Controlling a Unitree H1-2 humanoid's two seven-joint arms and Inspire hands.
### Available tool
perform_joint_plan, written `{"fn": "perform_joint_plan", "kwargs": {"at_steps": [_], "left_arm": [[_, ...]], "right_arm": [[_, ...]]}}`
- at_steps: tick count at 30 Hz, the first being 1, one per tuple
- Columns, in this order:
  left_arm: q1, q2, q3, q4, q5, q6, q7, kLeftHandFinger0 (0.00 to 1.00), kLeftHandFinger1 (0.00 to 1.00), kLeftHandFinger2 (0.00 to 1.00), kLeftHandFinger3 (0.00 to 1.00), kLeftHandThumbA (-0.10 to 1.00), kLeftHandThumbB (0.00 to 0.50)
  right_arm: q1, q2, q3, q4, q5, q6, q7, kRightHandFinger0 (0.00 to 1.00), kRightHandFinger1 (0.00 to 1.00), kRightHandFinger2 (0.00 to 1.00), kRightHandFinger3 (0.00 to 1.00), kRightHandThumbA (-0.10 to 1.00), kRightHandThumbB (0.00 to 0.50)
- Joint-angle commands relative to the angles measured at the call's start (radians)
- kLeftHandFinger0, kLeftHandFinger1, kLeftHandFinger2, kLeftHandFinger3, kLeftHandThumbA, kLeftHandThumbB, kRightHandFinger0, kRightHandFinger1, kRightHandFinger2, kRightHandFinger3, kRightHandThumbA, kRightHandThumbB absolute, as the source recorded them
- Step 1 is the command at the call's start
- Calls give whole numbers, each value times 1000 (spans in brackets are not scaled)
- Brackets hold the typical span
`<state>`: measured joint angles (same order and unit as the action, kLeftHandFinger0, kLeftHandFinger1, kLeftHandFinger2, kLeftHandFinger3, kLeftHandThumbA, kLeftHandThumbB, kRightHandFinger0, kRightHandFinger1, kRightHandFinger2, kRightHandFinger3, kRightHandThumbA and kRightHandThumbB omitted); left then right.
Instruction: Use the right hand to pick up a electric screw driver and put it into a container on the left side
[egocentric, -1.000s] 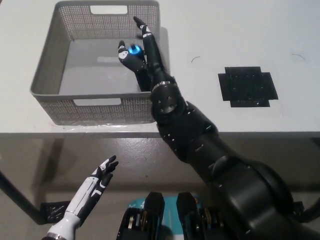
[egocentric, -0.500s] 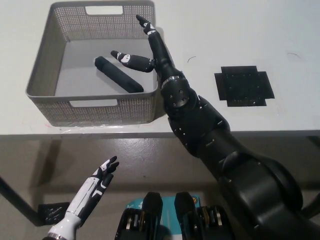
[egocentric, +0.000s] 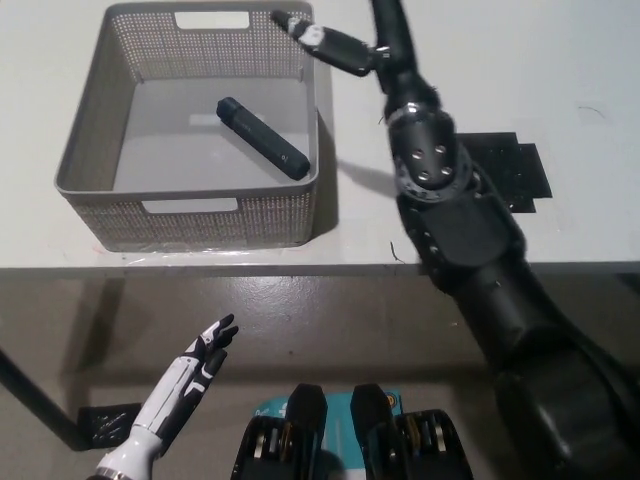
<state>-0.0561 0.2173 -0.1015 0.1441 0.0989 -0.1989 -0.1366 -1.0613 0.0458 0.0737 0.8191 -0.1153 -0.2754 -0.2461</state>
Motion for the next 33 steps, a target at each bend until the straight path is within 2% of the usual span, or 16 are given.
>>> {"fn": "perform_joint_plan", "kwargs": {"at_steps": [1, 2, 5, 7, 12, 14, 17, 19, 22, 25, 26, 27, 29, 31, 33], "left_arm": [[7, 10, 6, -28, -29, -4, -24, 1000, 1000, 1000, 1000, 994, 244], [7, 10, 7, -24, -30, -7, -24, 1000, 1000, 1000, 1000, 996, 258], [8, 14, 8, -12, -19, -24, -17, 1000, 1000, 1000, 1000, 1000, 266], [12, 15, 9, -15, -13, -21, -13, 1000, 1000, 1000, 1000, 1000, 267], [16, 12, 13, -14, -16, -30, -8, 1000, 1000, 1000, 1000, 1000, 239], [21, 9, 18, -13, -20, -33, -2, 1000, 1000, 1000, 1000, 1000, 240], [30, 7, 25, -14, -24, -40, 4, 1000, 1000, 1000, 1000, 1000, 235], [35, 4, 28, -9, -28, -50, 6, 1000, 1000, 1000, 1000, 1000, 227], [42, -1, 35, -7, -35, -51, 10, 1000, 1000, 1000, 1000, 1000, 228], [51, -1, 38, -2, -35, -59, 8, 1000, 1000, 1000, 1000, 1000, 218], [52, 0, 39, 7, -35, -70, 8, 1000, 1000, 1000, 1000, 1000, 218], [59, -4, 41, 15, -41, -81, 8, 1000, 1000, 1000, 1000, 1000, 218], [69, -6, 46, 15, -52, -83, 6, 1000, 1000, 1000, 1000, 1000, 208], [75, -5, 52, 16, -60, -85, 4, 1000, 1000, 1000, 1000, 1000, 200], [76, -4, 58, 25, -58, -96, 9, 1000, 1000, 1000, 1000, 1000, 199]], "right_arm": [[86, -102, -108, -571, 105, 137, 59, 1000, 1000, 1000, 1000, 985, 326], [108, -106, -116, -614, 117, 150, 59, 1000, 1000, 1000, 1000, 981, 312], [198, -121, -140, -745, 176, 174, 73, 1000, 1000, 1000, 1000, 955, 322], [266, -132, -140, -810, 205, 171, 91, 1000, 1000, 1000, 1000, 927, 298], [460, -157, -124, -956, 244, 135, 126, 1000, 1000, 1000, 1000, 898, 241], [552, -157, -112, -1012, 257, 135, 130, 1000, 1000, 1000, 1000, 899, 256], [663, -156, -89, -1051, 247, 113, 132, 1000, 1000, 1000, 1000, 924, 234], [726, -151, -78, -1047, 258, 88, 138, 1000, 1000, 1000, 1000, 903, 242], [824, -148, -61, -1019, 247, 55, 147, 1000, 1000, 1000, 1000, 931, 228], [915, -133, -59, -999, 286, 43, 161, 1000, 1000, 1000, 1000, 905, 177], [955, -128, -62, -981, 300, 42, 166, 1000, 1000, 1000, 1000, 949, 146], [994, -122, -69, -965, 330, 42, 176, 1000, 1000, 1000, 1000, 956, 156], [1036, -110, -86, -907, 399, 21, 202, 1000, 1000, 1000, 1000, 885, 184], [1060, -106, -89, -853, 405, -2, 220, 1000, 1000, 1000, 1000, 851, 153], [1064, -100, -89, -824, 398, -14, 232, 1000, 1000, 1000, 1000, 826, 151]]}}
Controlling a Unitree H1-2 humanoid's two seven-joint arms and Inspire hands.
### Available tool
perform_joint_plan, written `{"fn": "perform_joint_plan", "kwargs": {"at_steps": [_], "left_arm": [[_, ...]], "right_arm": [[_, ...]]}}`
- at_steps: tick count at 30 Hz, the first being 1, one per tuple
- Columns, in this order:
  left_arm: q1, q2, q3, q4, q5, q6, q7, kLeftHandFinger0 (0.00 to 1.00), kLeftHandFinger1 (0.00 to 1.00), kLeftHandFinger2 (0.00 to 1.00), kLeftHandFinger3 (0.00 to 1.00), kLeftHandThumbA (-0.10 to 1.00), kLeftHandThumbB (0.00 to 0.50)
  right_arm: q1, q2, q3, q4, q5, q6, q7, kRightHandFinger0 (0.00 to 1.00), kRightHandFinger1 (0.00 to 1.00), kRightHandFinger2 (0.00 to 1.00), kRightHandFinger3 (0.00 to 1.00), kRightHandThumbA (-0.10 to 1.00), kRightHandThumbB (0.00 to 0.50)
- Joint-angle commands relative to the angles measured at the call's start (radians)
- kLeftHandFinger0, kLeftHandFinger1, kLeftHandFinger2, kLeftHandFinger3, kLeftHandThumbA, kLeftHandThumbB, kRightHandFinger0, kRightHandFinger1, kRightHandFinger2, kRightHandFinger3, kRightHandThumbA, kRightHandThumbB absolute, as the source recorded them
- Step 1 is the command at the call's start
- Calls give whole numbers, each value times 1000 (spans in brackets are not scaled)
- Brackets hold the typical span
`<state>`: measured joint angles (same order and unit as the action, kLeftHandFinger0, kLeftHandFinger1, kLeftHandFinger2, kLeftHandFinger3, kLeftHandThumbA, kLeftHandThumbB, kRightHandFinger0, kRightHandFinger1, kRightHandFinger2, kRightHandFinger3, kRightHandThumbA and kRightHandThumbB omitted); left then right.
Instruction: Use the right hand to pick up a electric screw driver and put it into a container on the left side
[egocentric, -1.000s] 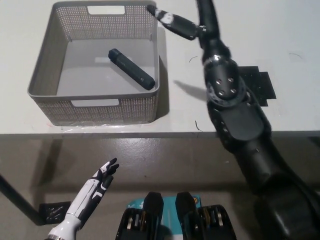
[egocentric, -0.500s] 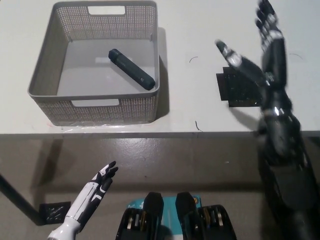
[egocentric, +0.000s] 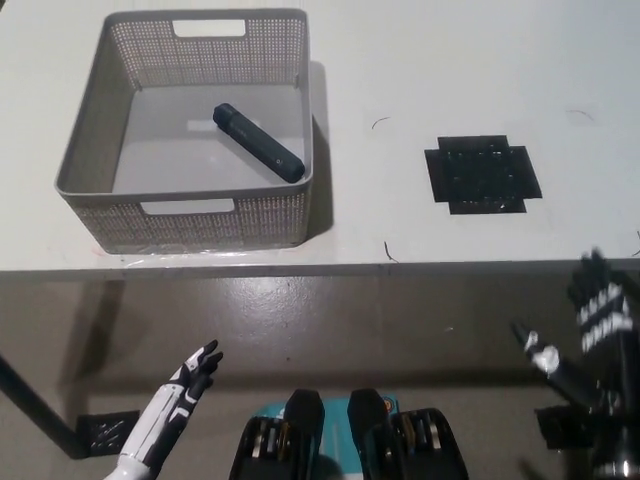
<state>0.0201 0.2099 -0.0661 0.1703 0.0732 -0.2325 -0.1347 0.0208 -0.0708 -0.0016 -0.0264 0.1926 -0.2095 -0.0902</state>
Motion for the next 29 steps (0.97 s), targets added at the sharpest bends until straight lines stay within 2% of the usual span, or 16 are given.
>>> {"fn": "perform_joint_plan", "kwargs": {"at_steps": [1, 6, 8, 9, 13, 19, 21, 26, 29], "left_arm": [[-5, 2, 25, 4, -27, -61, 10, 1000, 1000, 1000, 1000, 1000, 188], [-38, -12, 36, 38, -23, -81, 19, 1000, 1000, 1000, 1000, 990, 188], [-31, -16, 41, 33, -27, -72, 18, 1000, 1000, 1000, 1000, 990, 218], [-26, -20, 45, 32, -28, -75, 21, 1000, 1000, 1000, 1000, 983, 203], [-20, -29, 54, 33, -33, -79, 25, 1000, 1000, 1000, 1000, 978, 200], [-11, -51, 66, 44, -24, -96, 44, 1000, 1000, 1000, 1000, 983, 194], [1, -55, 70, 34, -25, -97, 45, 1000, 1000, 1000, 1000, 979, 185], [14, -62, 82, 32, -15, -105, 59, 1000, 1000, 1000, 1000, 984, 187], [13, -62, 88, 36, -14, -112, 61, 1000, 1000, 1000, 1000, 985, 188]], "right_arm": [[-12, 22, -5, 40, 74, -90, 81, 1000, 1000, 1000, 1000, 798, 155], [-35, 16, 10, 131, 23, -106, 101, 1000, 1000, 1000, 1000, 777, 175], [-40, 15, 13, 171, 29, -103, 115, 1000, 1000, 1000, 1000, 741, 186], [-46, 8, 16, 215, 20, -113, 125, 1000, 1000, 1000, 1000, 756, 205], [-70, -9, 20, 283, 8, -123, 147, 1000, 1000, 1000, 1000, 784, 228], [-109, -35, 14, 311, 28, -79, 183, 1000, 1000, 1000, 1000, 761, 203], [-110, -33, 11, 322, 8, -102, 172, 1000, 1000, 1000, 1000, 760, 185], [-108, -35, 17, 315, -38, -97, 150, 1000, 1000, 1000, 1000, 822, 216], [-112, -35, 16, 322, -46, -103, 151, 1000, 1000, 1000, 1000, 825, 208]]}}
